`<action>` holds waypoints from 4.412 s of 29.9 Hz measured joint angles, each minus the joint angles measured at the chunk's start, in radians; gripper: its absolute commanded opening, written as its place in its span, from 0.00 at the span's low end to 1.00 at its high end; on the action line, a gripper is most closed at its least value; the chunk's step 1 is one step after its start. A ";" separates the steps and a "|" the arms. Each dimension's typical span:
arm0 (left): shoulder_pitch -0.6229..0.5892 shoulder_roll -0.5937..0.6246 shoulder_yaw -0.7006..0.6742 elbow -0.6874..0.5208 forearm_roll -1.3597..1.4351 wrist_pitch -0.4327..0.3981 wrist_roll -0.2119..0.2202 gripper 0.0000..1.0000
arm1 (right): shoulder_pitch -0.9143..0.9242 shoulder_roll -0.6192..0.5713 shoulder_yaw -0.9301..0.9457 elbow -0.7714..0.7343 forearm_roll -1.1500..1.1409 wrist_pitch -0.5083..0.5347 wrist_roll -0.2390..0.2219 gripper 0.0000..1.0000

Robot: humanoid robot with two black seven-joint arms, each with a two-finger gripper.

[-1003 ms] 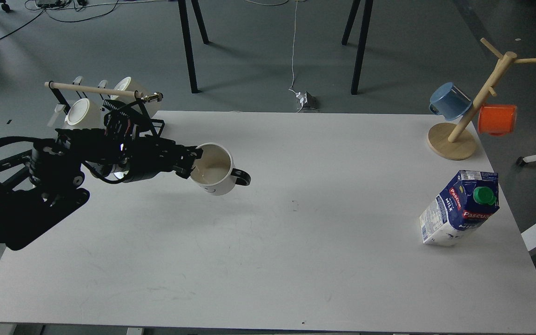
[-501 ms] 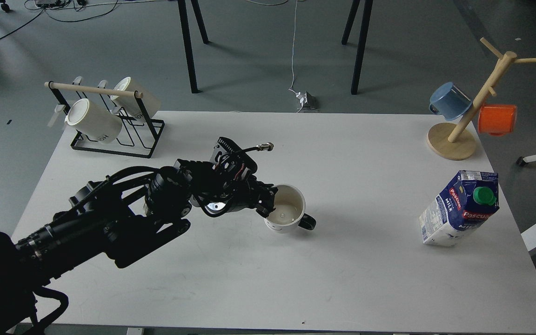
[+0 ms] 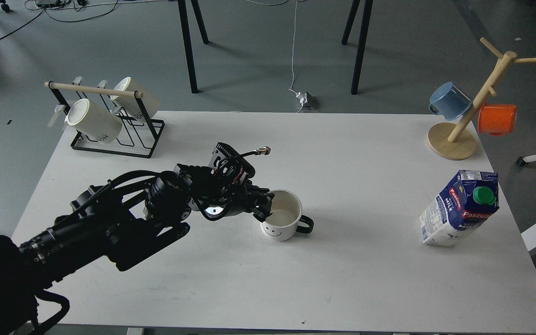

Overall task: Place cup and milk with both arms
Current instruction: 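Release the mug and retract the left gripper toward the mug rack, then move the right gripper up to the milk carton and grasp it, then carry the milk carton with the right gripper beside the white mug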

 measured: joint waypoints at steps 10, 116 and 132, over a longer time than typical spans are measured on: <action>0.030 0.075 -0.080 -0.053 -0.091 0.120 -0.011 0.65 | -0.059 -0.027 0.015 0.000 0.000 0.000 -0.002 0.99; 0.139 0.242 -0.712 0.381 -2.153 0.057 -0.071 1.00 | -0.485 0.446 -0.288 0.458 -0.042 0.000 0.063 0.50; 0.143 0.286 -0.705 0.382 -2.149 0.060 -0.069 1.00 | -0.303 0.614 -0.454 0.294 -0.213 0.000 0.063 0.50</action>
